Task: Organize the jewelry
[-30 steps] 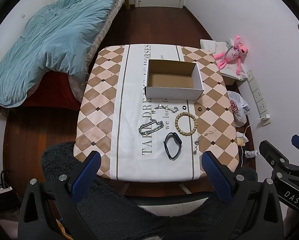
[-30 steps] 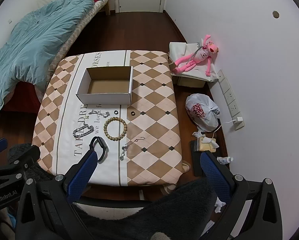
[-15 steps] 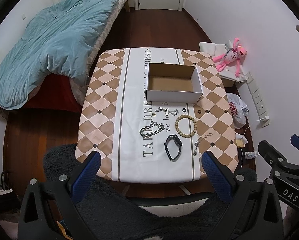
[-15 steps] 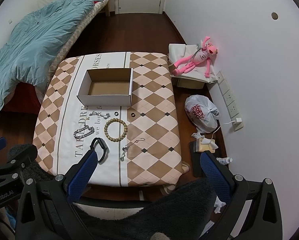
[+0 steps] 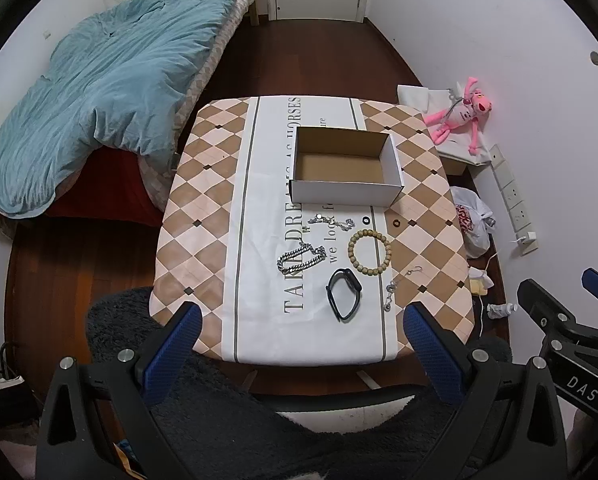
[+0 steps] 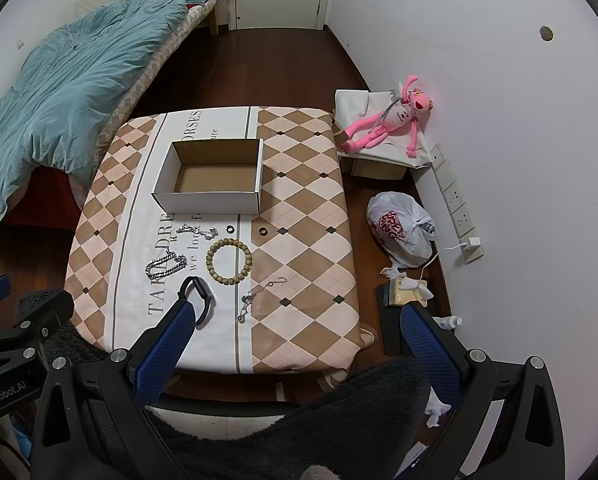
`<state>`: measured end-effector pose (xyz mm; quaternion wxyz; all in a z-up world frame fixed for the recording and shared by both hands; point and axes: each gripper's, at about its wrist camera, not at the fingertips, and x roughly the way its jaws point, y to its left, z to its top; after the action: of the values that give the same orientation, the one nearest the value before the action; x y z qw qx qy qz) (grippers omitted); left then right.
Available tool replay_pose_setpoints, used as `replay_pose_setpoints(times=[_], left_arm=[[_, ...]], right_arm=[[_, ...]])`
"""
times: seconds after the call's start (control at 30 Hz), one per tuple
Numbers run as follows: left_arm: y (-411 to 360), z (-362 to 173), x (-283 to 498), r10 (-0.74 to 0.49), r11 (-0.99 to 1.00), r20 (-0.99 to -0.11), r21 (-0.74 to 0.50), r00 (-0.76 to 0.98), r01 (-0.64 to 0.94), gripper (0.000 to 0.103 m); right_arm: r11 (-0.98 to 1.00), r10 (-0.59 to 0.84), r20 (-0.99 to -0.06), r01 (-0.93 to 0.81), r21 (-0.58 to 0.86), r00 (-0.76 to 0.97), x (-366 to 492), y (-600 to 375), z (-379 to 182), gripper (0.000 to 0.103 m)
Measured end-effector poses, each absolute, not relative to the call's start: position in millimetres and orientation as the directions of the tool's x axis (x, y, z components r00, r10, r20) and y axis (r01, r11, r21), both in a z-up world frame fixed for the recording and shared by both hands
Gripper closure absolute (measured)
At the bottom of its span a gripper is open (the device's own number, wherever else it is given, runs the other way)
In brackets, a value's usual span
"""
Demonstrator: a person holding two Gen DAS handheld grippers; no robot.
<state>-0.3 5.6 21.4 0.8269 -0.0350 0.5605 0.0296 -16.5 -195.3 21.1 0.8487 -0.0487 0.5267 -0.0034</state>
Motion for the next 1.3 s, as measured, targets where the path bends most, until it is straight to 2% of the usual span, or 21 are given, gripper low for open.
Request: replay_pose_setpoints(times=[1.3], left_arm=[[3.7, 29.6, -4.1, -0.009, 0.995, -0.928, -0.046, 0.373, -0.092, 0.0]], right_arm=[[0.995, -0.064, -0.889, -0.044, -0.094, 0.454, -19.5, -196.1, 27.8, 0.0]])
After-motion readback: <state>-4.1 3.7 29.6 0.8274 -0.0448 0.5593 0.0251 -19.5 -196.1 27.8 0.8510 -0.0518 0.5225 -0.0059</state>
